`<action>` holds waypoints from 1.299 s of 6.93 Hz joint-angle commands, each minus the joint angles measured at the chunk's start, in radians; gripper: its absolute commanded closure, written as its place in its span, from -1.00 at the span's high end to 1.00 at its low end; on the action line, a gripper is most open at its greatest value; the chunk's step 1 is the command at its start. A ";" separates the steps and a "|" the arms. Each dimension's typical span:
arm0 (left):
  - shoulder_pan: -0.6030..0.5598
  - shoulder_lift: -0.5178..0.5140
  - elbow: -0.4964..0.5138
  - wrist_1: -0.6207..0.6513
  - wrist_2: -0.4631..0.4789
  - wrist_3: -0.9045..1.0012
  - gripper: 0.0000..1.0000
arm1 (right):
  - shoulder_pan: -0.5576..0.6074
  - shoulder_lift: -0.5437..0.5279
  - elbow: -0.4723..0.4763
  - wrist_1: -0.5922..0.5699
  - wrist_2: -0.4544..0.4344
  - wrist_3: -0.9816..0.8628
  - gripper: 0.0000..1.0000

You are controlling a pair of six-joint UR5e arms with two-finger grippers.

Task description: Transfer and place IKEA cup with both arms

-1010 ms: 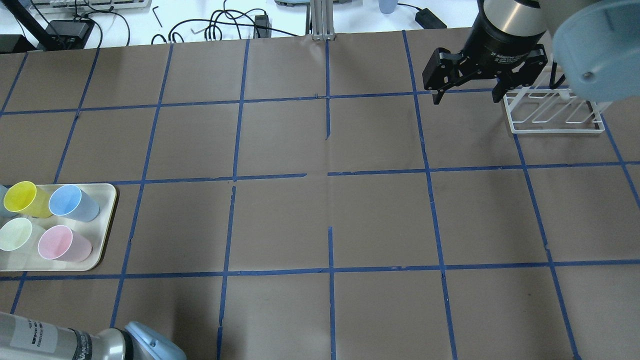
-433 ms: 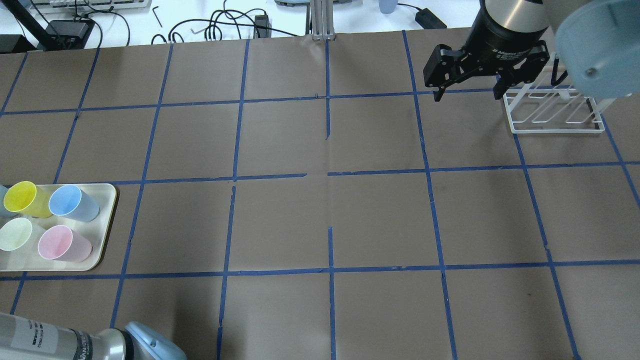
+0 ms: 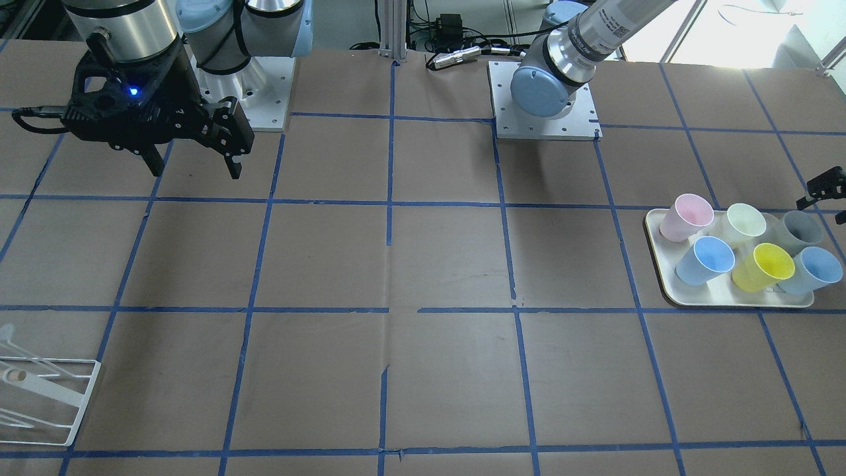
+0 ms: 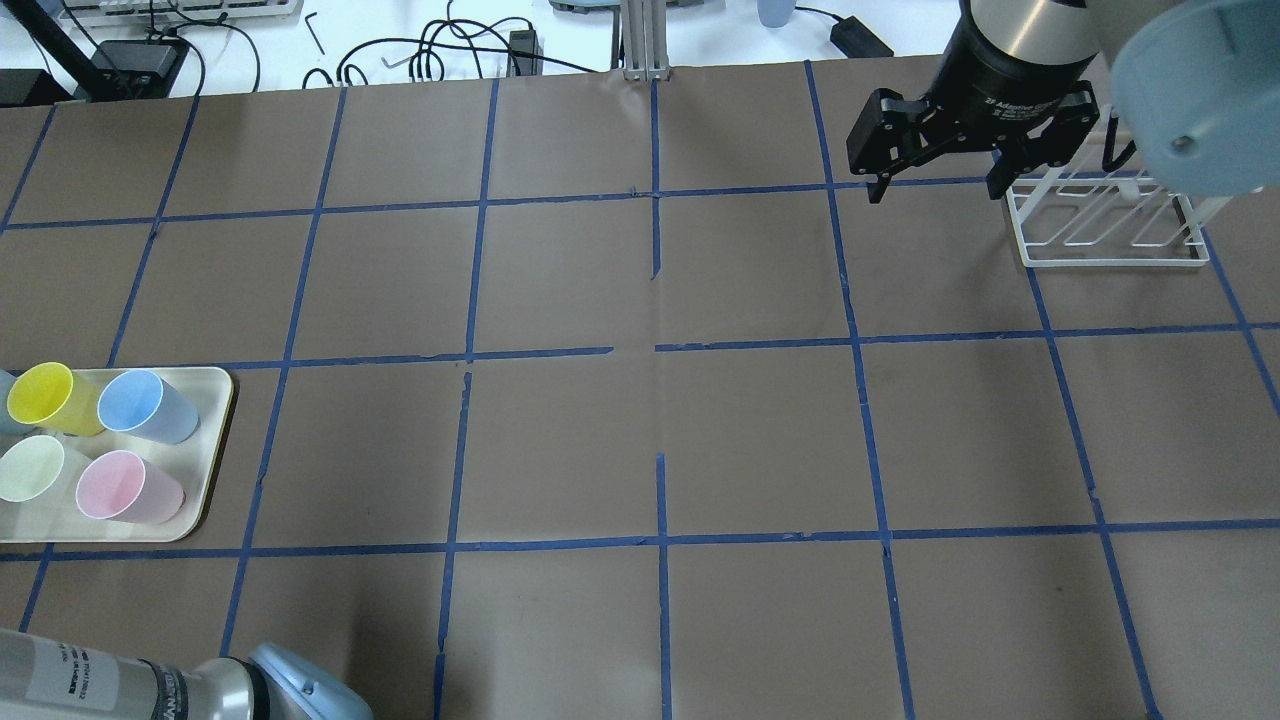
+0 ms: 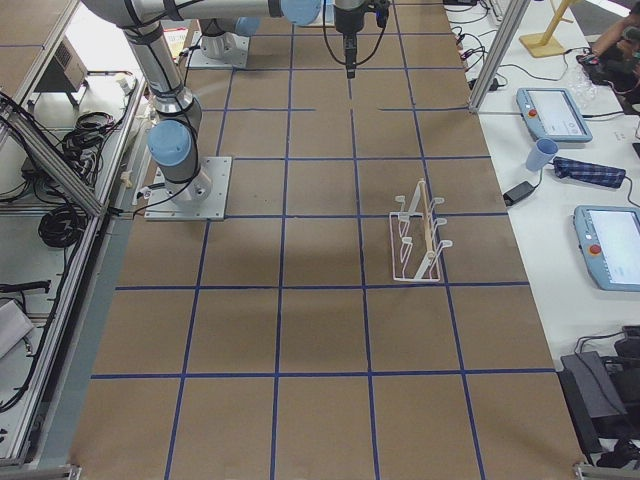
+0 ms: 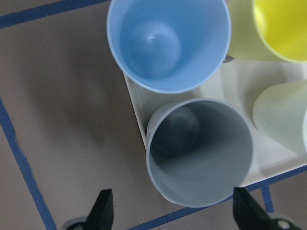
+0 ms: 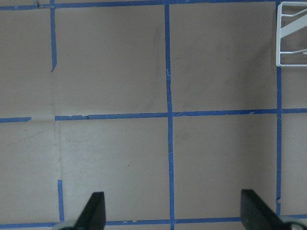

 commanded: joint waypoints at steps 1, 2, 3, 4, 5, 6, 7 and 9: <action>-0.033 0.040 0.124 -0.148 -0.001 -0.008 0.92 | 0.000 -0.001 0.000 0.000 0.000 0.000 1.00; -0.114 0.075 0.153 -0.215 0.004 -0.029 0.94 | 0.000 -0.001 0.000 0.000 0.001 0.000 1.00; -0.203 0.130 0.160 -0.260 0.007 -0.106 0.95 | 0.000 0.000 0.000 -0.001 0.003 0.000 1.00; -0.285 0.187 0.164 -0.314 0.007 -0.266 0.95 | 0.000 -0.001 0.000 -0.001 0.008 0.002 1.00; -0.361 0.253 0.161 -0.375 0.031 -0.410 0.95 | 0.000 -0.001 -0.001 0.000 0.008 0.002 1.00; -0.456 0.325 0.137 -0.461 0.033 -0.594 0.95 | 0.000 -0.003 0.000 0.000 0.006 0.003 1.00; -0.583 0.383 0.124 -0.492 0.031 -0.827 0.95 | -0.002 -0.006 0.002 0.002 0.006 0.002 1.00; -0.881 0.418 0.124 -0.482 0.041 -1.235 0.97 | -0.002 -0.006 0.002 0.002 0.006 0.002 1.00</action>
